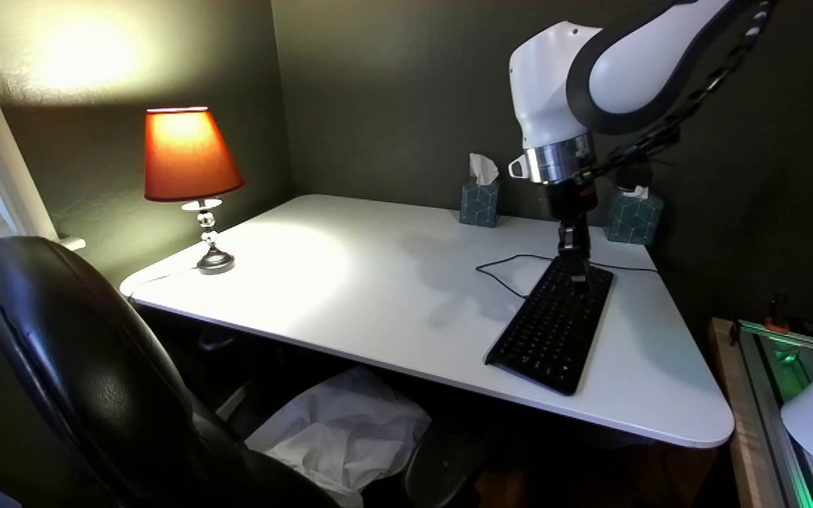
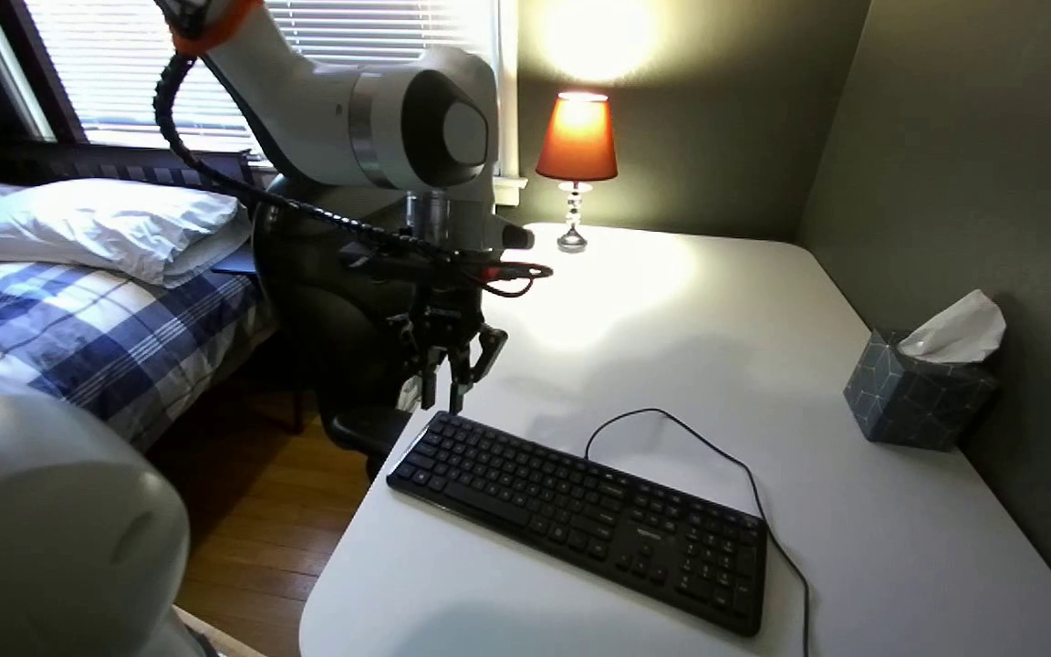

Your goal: Press a button on the keyboard

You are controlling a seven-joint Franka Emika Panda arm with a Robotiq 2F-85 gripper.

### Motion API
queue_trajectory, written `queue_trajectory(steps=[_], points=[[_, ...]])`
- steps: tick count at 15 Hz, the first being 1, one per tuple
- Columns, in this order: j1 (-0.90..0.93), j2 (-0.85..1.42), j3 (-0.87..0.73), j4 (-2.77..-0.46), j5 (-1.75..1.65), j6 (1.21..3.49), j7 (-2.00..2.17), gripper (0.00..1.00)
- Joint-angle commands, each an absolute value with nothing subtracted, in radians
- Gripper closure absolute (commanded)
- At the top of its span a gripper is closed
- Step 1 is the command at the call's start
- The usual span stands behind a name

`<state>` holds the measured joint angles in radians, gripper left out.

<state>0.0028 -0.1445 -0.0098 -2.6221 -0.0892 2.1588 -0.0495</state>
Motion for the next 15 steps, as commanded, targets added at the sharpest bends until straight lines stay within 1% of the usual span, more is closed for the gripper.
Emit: queue_trajectory(steps=[1,2,10,15], points=[[0.008,-0.022,0.0,-2.546,-0.089,2.13,-0.06,0.96],[0.007,-0.001,0.001,-2.534,-0.091,2.126,-0.056,1.0],[-0.001,0.15,-0.004,-2.439,-0.081,2.078,-0.056,1.0],[0.003,0.214,0.003,-2.406,-0.072,2.091,-0.06,1.0]])
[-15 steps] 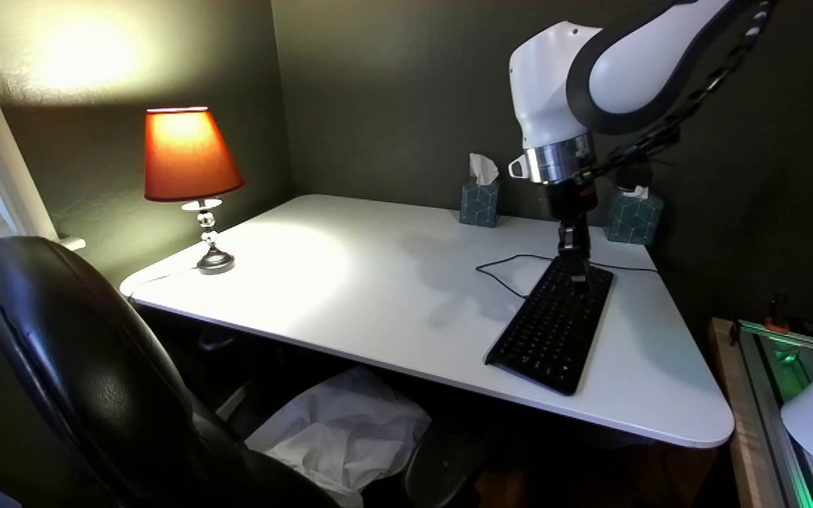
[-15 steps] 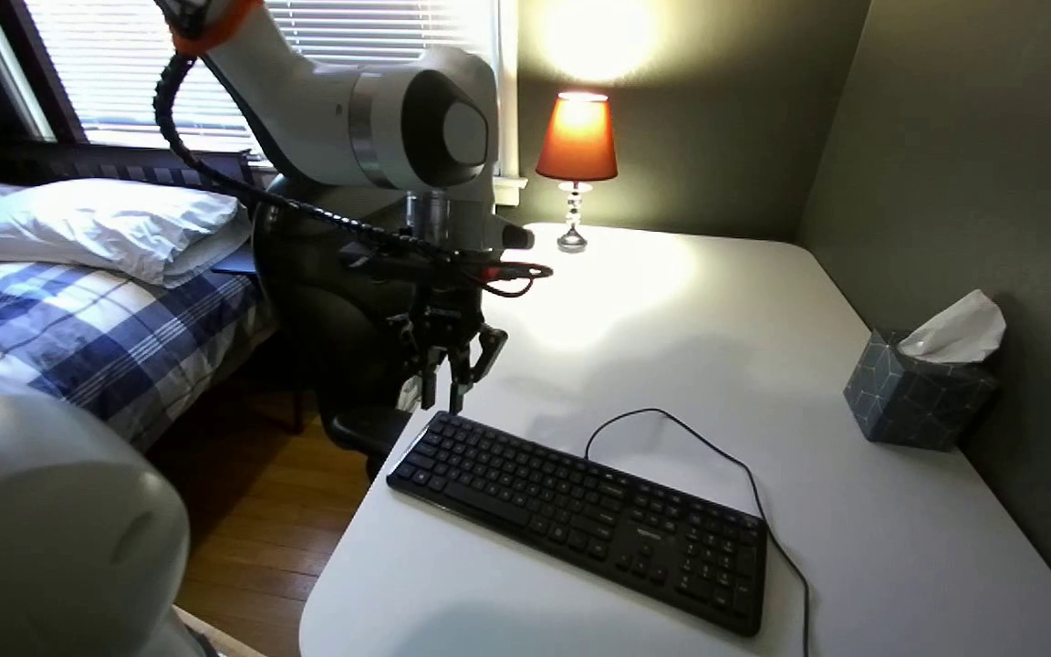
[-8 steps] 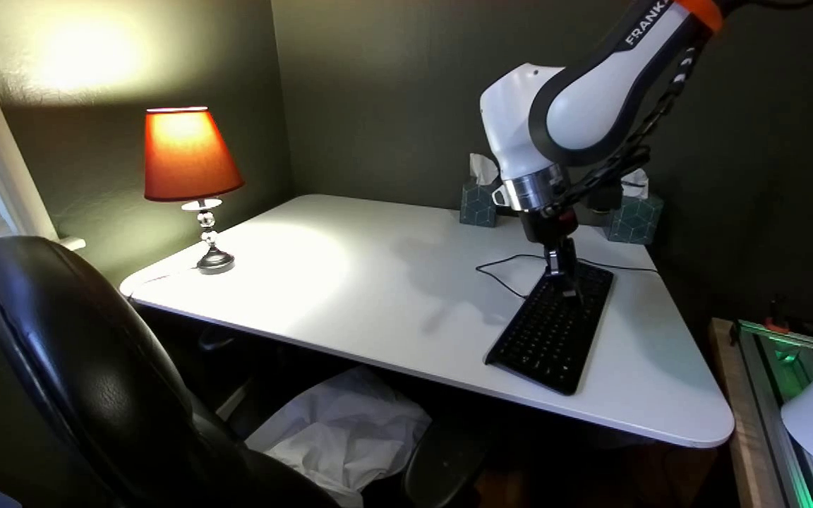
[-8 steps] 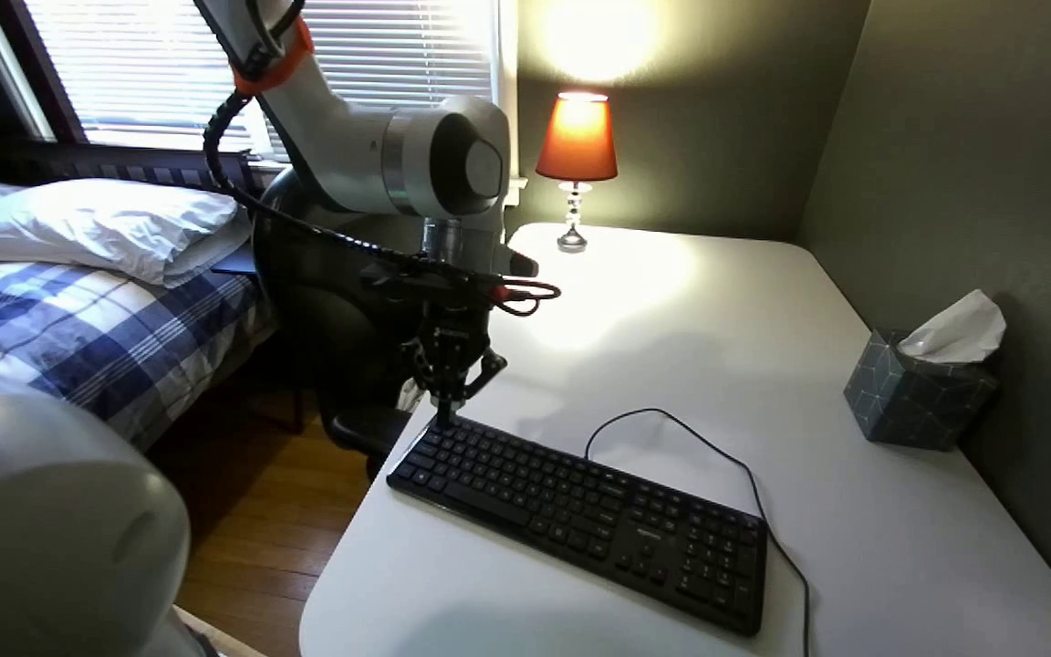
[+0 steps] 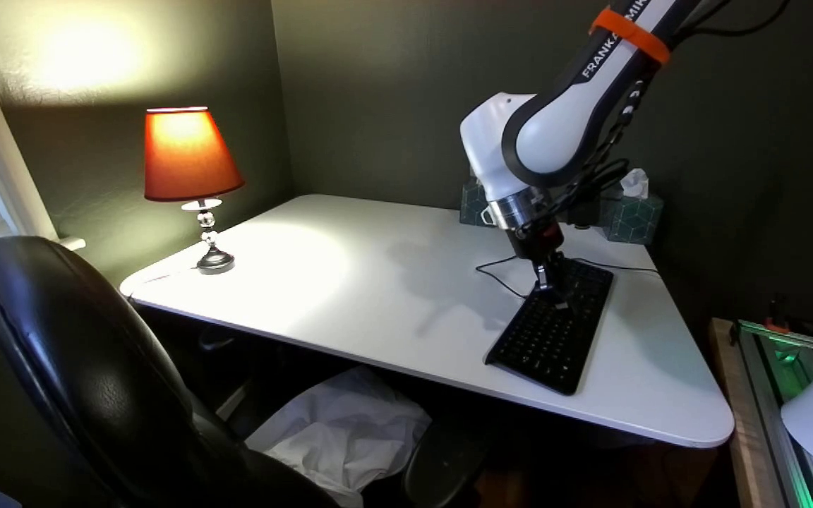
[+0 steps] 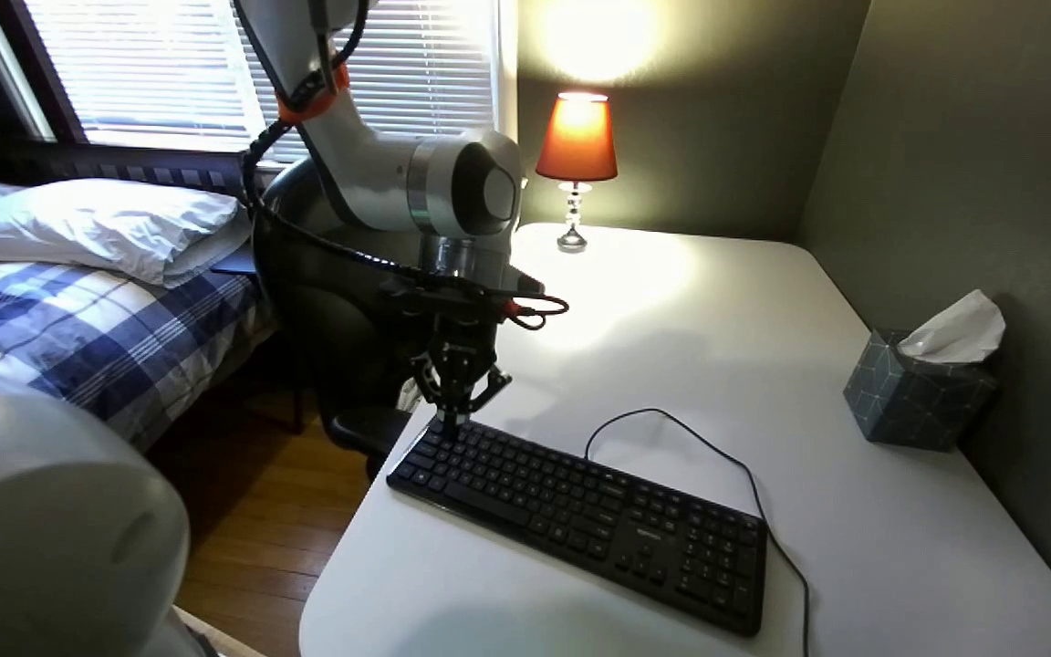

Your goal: Press a button on the keyboard

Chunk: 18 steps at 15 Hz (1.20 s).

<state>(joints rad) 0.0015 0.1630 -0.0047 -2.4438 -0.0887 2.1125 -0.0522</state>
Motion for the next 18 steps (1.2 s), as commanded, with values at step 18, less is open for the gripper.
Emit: queue_trajectory(steps=[18], points=[[-0.001,0.363,0.029,-2.331,-0.034,2.113,-0.105,1.0]])
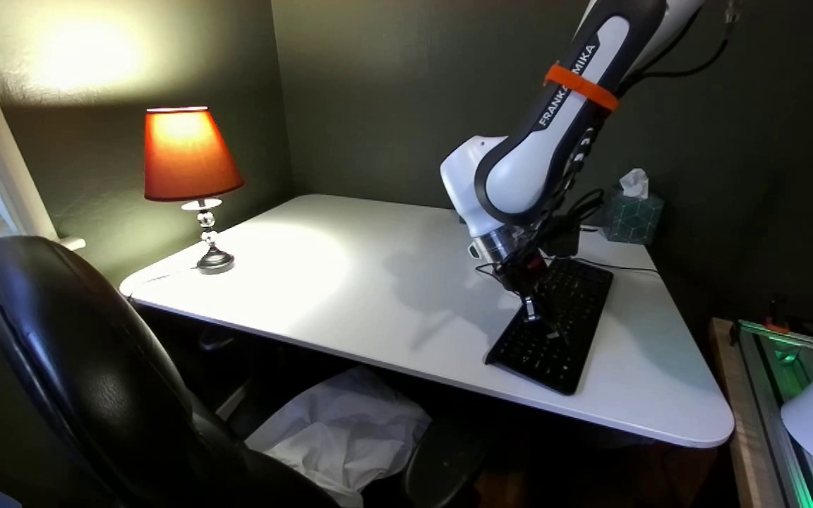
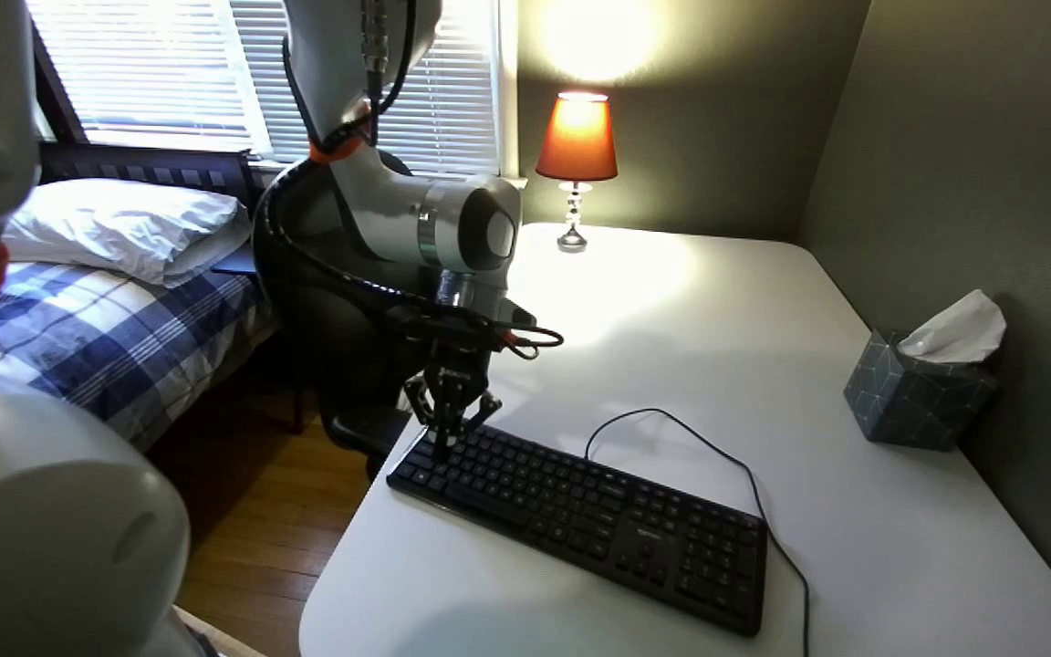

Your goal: Press a button on the keyboard

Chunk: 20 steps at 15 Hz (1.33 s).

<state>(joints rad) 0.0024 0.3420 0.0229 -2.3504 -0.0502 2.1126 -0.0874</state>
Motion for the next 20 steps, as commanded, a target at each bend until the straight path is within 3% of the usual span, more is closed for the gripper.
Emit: queue_trajectory(steps=[1,20], points=[[-0.001,0.364,0.027,-2.329,-0.035,2.114,-0.101,1.0],[-0.014,0.418,0.021,-2.281,-0.025,2.109,-0.097,1.0]])
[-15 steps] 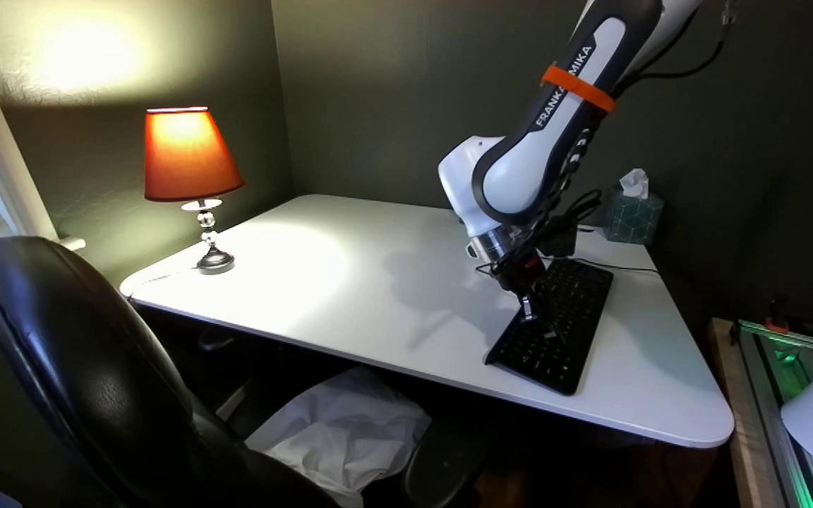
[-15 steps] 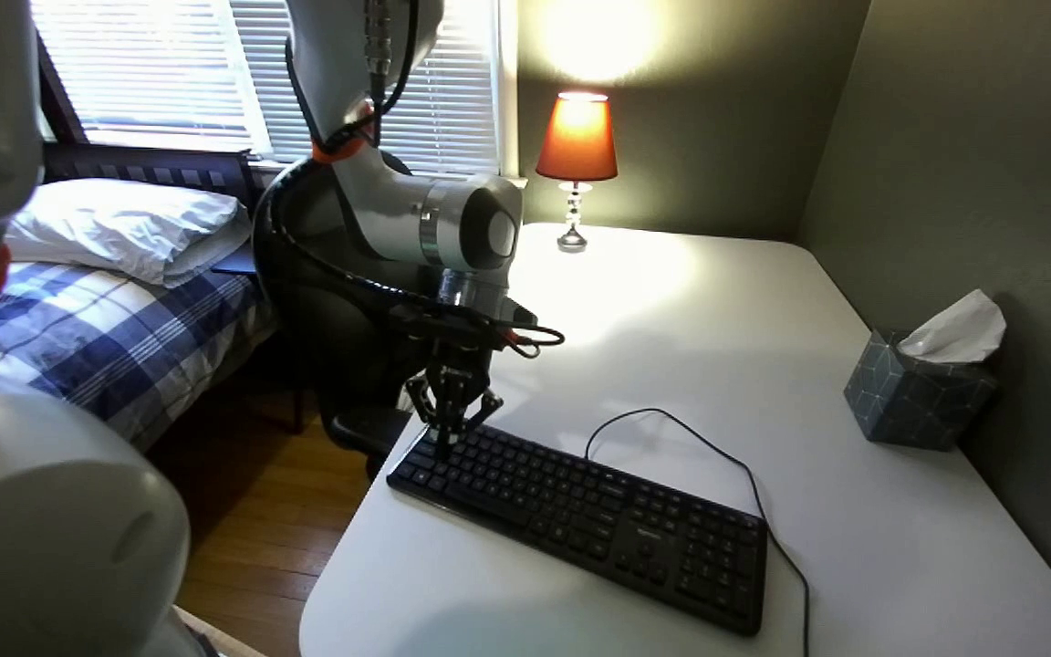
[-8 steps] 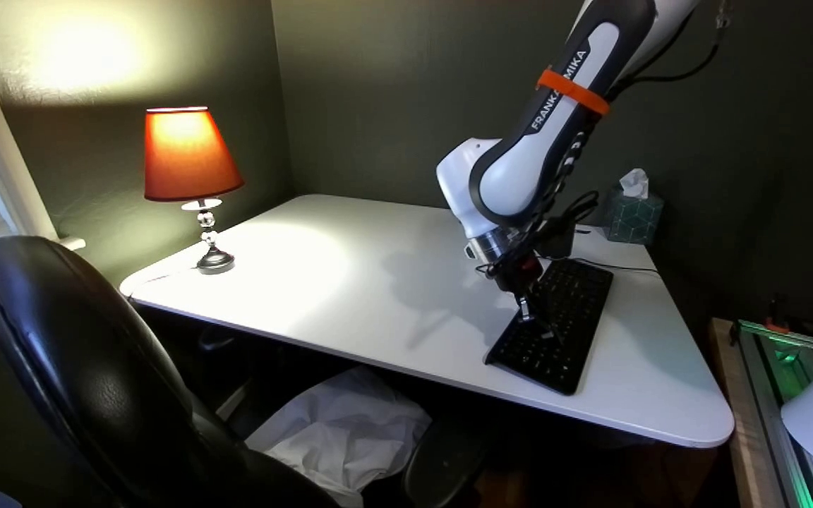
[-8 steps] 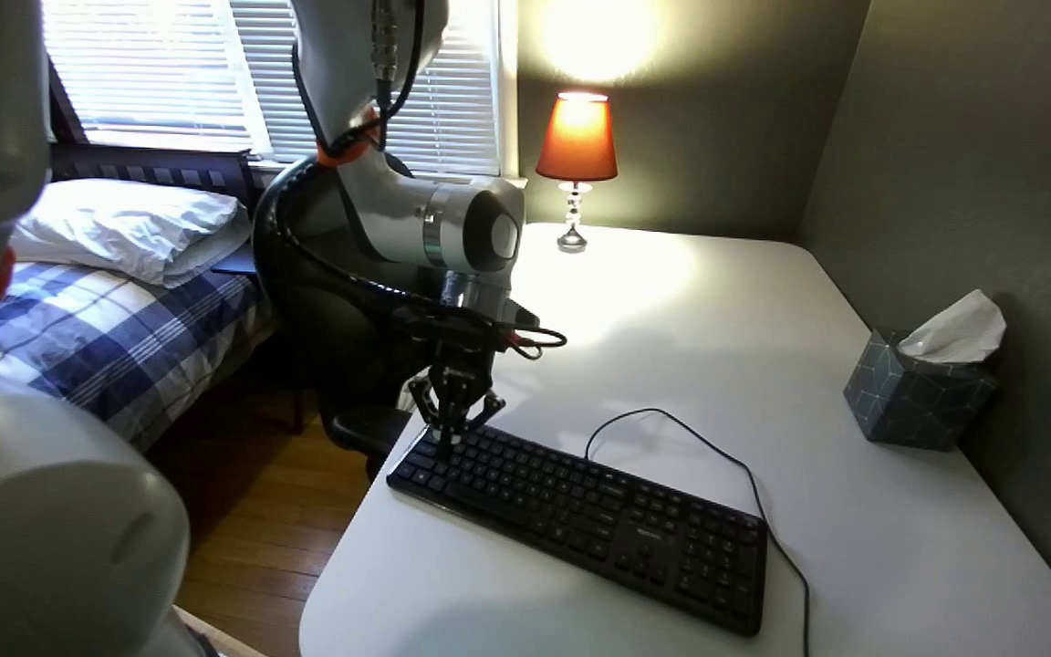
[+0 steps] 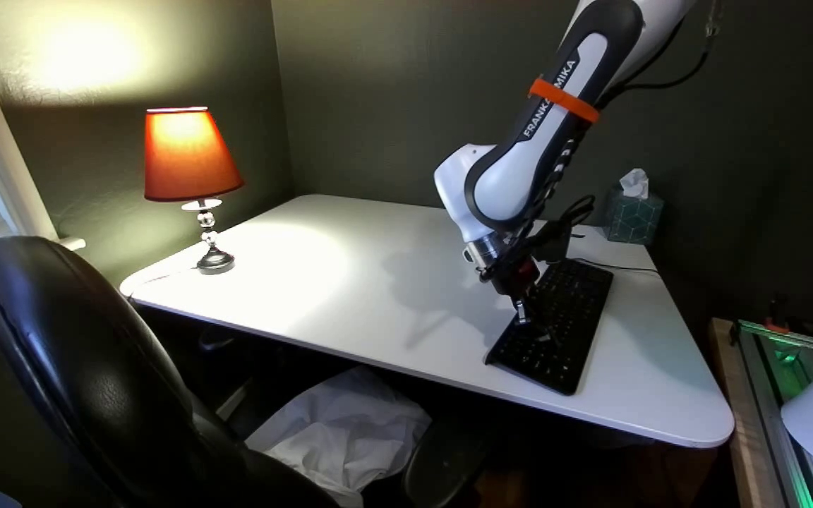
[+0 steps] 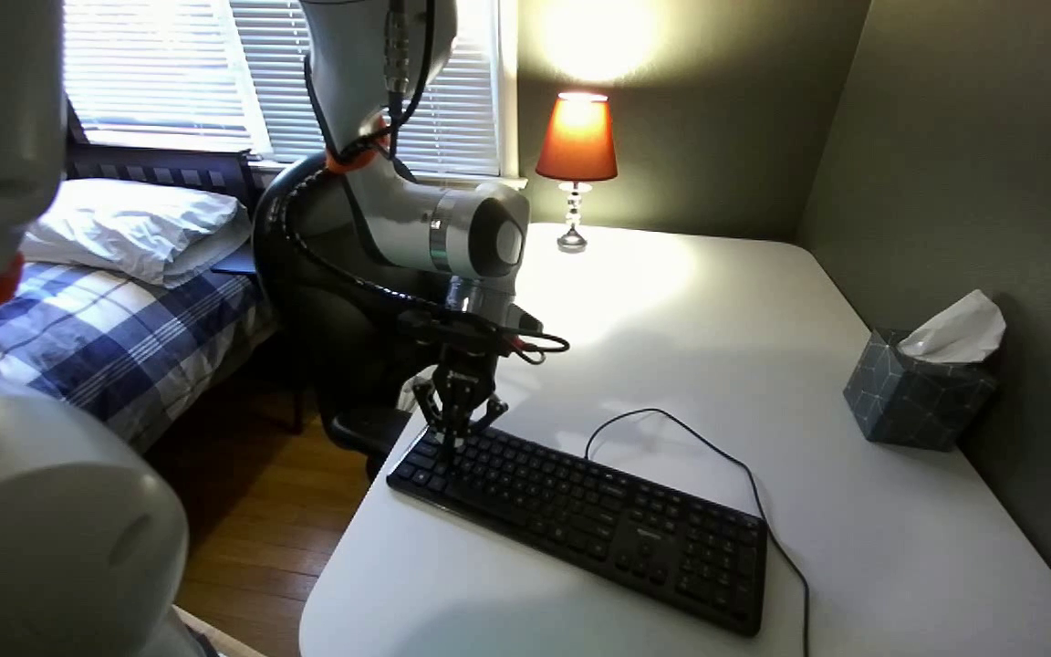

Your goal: Press a button on the keyboard

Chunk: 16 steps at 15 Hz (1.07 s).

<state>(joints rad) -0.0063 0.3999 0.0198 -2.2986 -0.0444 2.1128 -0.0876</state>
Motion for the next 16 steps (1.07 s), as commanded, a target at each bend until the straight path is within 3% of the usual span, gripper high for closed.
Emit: queue_trajectory(steps=[1,16], points=[[-0.015,0.418,0.021,-2.28,-0.023,2.108,-0.096,1.0],[-0.027,0.443,0.025,-2.249,0.007,2.096,-0.129,1.0]])
